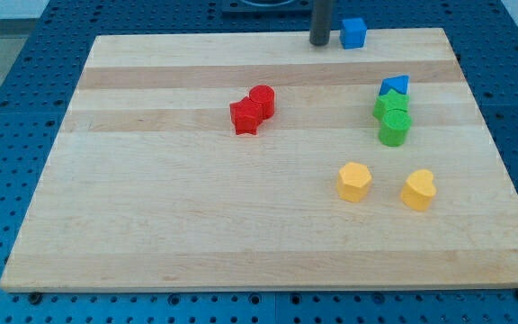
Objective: Push the cube above the triangle
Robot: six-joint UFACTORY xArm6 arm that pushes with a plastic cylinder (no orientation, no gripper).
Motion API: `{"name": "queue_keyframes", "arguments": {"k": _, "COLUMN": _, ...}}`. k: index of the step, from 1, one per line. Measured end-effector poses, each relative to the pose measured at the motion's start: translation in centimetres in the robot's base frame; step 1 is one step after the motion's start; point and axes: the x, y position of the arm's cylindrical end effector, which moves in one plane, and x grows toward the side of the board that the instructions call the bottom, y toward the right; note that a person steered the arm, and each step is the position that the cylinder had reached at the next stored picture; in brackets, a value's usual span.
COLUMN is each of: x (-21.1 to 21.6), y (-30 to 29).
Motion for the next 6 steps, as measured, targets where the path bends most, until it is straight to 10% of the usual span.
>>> {"name": "queue_keyframes", "arguments": {"k": 6, "x": -0.6, "y": 10.5}}
